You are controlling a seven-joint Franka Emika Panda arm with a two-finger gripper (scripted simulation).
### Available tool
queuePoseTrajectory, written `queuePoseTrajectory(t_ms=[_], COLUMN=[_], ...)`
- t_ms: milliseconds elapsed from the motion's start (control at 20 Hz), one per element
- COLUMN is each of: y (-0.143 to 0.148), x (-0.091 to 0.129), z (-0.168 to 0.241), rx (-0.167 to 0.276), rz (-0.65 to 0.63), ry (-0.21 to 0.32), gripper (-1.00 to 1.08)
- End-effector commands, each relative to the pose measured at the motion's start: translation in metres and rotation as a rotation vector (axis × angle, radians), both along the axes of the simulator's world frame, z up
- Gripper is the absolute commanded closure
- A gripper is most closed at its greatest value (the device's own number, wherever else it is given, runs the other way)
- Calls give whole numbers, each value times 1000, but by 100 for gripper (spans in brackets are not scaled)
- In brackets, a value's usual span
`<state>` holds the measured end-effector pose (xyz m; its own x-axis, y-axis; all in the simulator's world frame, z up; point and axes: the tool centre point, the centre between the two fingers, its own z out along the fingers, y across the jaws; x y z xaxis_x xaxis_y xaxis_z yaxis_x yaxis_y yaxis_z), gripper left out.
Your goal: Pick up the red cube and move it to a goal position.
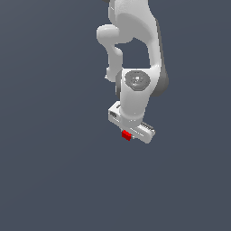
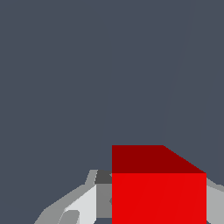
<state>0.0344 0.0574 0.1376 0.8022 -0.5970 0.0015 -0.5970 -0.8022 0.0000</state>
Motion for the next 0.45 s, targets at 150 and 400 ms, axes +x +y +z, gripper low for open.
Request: queuePoseTrajectory(t_ms=[150,400], y=[4,5], x=[11,14], z=[20,26], rx=[0,0], rz=[0,0], ry=[1,1], gripper=[108,108])
